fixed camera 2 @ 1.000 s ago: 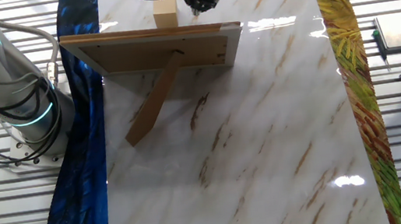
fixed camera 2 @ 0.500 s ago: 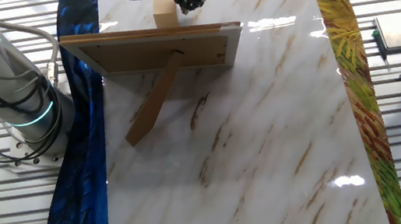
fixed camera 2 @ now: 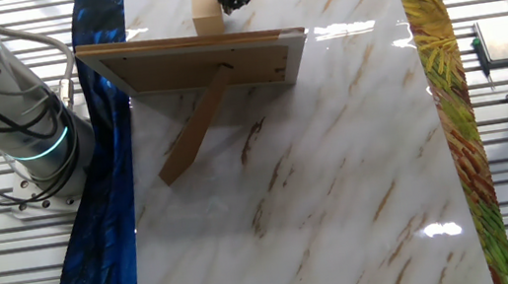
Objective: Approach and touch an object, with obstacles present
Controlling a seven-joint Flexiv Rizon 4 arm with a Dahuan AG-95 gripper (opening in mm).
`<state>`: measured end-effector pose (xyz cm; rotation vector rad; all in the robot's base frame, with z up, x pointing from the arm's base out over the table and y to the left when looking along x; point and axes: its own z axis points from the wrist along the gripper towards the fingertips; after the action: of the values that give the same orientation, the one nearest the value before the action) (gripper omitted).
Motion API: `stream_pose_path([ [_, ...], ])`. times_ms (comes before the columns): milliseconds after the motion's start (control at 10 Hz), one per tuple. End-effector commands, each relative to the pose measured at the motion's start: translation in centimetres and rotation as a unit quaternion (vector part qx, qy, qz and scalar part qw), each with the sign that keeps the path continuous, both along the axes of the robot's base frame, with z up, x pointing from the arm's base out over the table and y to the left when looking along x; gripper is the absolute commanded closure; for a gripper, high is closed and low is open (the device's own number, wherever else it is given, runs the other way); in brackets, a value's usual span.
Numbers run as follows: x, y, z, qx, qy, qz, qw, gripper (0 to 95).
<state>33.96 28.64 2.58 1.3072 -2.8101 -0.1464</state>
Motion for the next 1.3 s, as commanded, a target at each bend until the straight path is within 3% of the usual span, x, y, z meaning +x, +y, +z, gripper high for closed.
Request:
stream_pose_path([
  [100, -0.12, 0.08, -0.14, -0.001, -0.002, -0.003, 1.0000, 95.0],
  [1300, -0.09, 0.16, -0.17, -0.005, -0.003, -0.018, 0.9998, 95.0],
])
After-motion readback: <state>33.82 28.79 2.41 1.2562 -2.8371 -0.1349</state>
